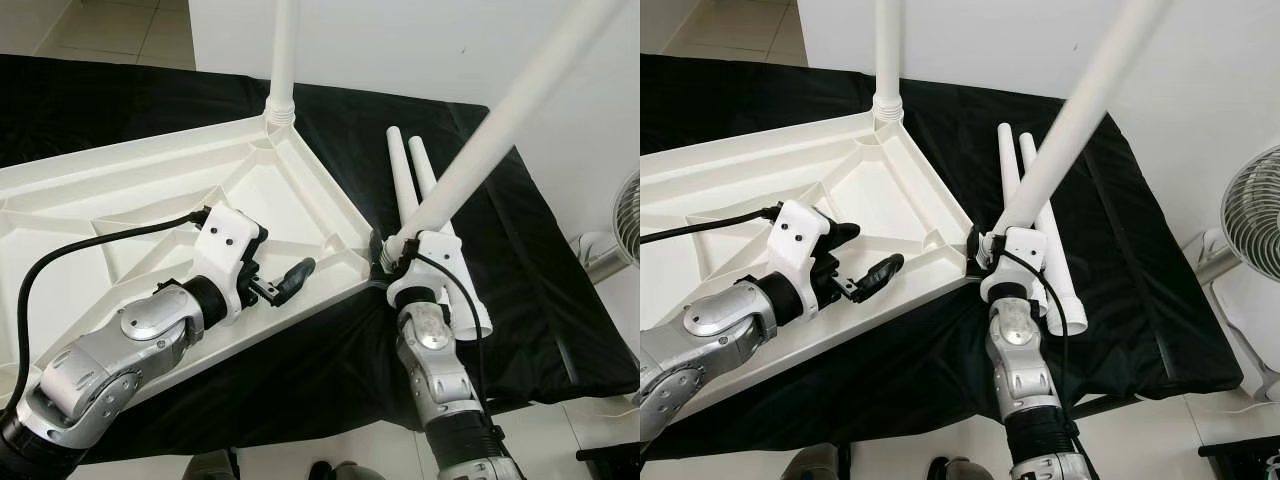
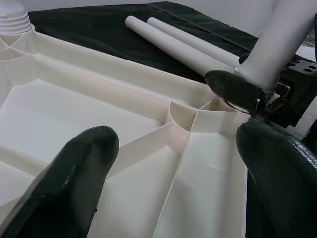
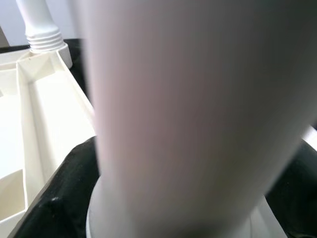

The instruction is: Building children table

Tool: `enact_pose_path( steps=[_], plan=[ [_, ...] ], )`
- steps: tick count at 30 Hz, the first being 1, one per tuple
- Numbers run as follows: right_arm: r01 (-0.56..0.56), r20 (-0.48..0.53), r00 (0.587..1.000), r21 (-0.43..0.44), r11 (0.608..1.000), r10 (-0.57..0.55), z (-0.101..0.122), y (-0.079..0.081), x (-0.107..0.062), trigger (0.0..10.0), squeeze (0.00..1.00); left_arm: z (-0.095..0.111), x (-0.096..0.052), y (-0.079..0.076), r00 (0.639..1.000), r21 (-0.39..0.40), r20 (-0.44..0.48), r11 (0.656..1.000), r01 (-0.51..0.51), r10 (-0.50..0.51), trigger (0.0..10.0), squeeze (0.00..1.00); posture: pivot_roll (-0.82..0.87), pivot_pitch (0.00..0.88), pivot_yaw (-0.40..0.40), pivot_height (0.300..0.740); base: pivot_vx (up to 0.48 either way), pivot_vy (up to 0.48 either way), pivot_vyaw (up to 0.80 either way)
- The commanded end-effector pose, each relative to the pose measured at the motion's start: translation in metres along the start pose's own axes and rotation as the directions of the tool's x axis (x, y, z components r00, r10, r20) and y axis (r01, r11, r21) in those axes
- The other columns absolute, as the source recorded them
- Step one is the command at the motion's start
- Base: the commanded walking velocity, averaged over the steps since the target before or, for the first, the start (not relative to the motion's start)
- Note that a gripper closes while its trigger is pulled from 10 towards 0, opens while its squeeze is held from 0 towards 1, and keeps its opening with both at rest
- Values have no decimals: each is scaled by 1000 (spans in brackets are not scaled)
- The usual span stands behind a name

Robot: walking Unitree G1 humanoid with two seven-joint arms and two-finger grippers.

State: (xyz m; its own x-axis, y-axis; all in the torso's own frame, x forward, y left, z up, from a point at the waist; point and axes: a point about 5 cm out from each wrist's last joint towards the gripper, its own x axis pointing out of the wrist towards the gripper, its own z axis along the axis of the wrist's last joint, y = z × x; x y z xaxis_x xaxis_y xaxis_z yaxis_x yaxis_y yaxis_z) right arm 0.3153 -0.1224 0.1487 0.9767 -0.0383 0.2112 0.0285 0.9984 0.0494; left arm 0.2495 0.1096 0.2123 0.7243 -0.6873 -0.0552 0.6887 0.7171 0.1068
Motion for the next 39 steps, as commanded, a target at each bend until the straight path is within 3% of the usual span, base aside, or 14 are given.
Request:
enact_pose_path(
  steps=[1, 9, 10, 11, 12, 23, 24, 25, 26, 36, 37, 39],
  plan=[
    [29, -3, 1000, -7, 1000, -29, -3, -13, -3, 10000, 0, -2, 0, -13, 973, -3, -3, 973, 232, -232, 10000, 0, 96, 175, -119, 740, 0, 0, 0],
    [-18, 23, 1000, -10, 1000, 18, 0, -16, -3, 10000, 0, -2, 0, -13, 972, -3, -3, 972, 235, -235, 10000, 0, 90, 182, -110, 740, 0, 0, 0],
    [-30, 38, 999, -3, 1000, 30, 3, -15, -2, 6902, 0, -1, 0, -12, 972, -3, -3, 972, 234, -234, 10000, 0, 90, 184, -110, 740, 0, 0, 0],
    [-30, 38, 999, -3, 1000, 30, 3, -15, -2, 6902, 0, -1, 0, -12, 972, -3, -3, 972, 234, -234, 10000, 0, 90, 184, -110, 740, 0, 0, 0],
    [-49, 53, 997, 7, 999, 49, 6, -15, -1, 0, 0, -1, 0, -12, 973, -2, -3, 973, 233, -233, 10000, 0, 89, 184, -110, 740, 0, 0, 0],
    [-108, 113, 988, 37, 993, 104, 20, -20, 13, 235, 0, 0, 3, -10, 975, 2, 7, 975, 220, -220, 10000, 0, 89, 182, -110, 740, 0, 0, 0],
    [-119, 111, 987, 36, 992, 114, 22, -20, 15, 5176, 0, 0, 3, -9, 975, 3, 8, 975, 220, -220, 10000, 0, 89, 182, -108, 740, 0, 0, 0],
    [-119, 111, 987, 36, 992, 114, 22, -20, 15, 5176, 0, 0, 3, -9, 975, 3, 8, 975, 220, -220, 10000, 0, 89, 182, -108, 740, 0, 0, 0],
    [-135, 112, 985, 29, 990, 131, 23, -19, 17, 10000, 0, 1, 3, -9, 976, 3, 9, 976, 220, -220, 10000, 0, 89, 182, -108, 740, 0, 0, 0],
    [-234, 130, 964, 10, 972, 231, 32, -15, 20, 10000, 0, 4, 5, -8, 975, 18, 19, 975, 222, -222, 10000, 0, 86, 183, -107, 740, 0, 0, 0],
    [-241, 120, 963, -4, 970, 240, 32, -14, 21, 9569, 0, 5, 6, -7, 975, 21, 22, 975, 222, -222, 10000, 0, 87, 182, -107, 740, 0, 0, 0],
    [-249, 115, 962, -15, 968, 249, 32, -14, 21, 10000, 0, 6, 7, -7, 975, 25, 25, 975, 222, -223, 10000, 0, 88, 182, -109, 740, 0, 0, 0]
  ],
)
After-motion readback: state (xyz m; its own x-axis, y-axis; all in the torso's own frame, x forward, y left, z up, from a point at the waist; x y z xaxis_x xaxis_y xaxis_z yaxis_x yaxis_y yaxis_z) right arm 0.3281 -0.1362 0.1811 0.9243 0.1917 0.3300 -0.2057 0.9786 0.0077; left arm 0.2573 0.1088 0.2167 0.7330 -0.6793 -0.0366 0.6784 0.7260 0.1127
